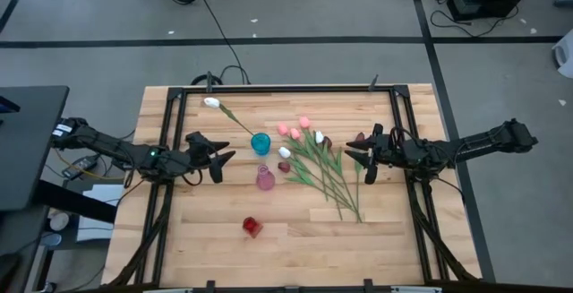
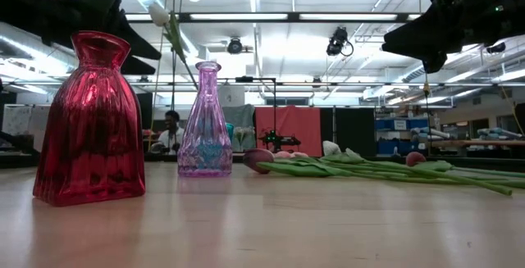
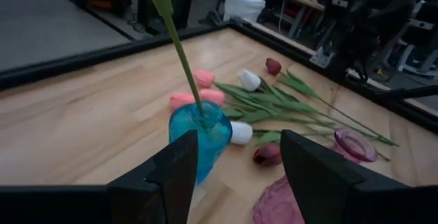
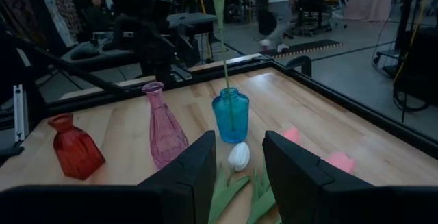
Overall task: Sort flowers into vase by color
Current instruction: Put the right white tulip into the blue vase
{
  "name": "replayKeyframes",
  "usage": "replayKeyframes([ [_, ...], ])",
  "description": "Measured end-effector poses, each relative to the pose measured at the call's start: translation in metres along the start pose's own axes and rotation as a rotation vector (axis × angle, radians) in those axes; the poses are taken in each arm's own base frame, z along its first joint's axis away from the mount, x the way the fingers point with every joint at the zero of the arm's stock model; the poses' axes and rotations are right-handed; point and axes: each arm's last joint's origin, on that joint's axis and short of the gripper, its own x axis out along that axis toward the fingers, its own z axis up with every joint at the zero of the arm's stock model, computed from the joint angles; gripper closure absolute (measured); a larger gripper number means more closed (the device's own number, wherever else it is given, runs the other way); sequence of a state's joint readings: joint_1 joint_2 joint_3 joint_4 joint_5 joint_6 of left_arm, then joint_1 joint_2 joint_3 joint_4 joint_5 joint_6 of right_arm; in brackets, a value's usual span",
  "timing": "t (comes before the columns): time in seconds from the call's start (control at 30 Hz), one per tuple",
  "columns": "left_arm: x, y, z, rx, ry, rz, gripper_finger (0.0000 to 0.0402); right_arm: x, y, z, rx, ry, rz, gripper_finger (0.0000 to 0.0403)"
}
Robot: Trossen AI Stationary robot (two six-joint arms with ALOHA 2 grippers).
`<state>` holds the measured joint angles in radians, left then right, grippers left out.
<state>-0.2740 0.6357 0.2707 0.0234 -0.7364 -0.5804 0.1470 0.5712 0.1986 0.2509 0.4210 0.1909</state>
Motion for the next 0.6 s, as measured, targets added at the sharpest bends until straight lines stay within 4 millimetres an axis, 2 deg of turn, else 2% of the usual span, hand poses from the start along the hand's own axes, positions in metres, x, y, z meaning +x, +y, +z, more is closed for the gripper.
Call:
replayKeyframes([
  [0.33,0.013,-0.003,-0.016,0.021,0.091,0.038,0.0189,0.0,0.0,-0.002,0.008,0.025,0.0,0.0267],
  [0.6,0.024,0.0,-0.018,-0.009,0.095,0.087,0.0189,0.0,0.0,-0.003,0.006,0.032,0.029,0.0267],
])
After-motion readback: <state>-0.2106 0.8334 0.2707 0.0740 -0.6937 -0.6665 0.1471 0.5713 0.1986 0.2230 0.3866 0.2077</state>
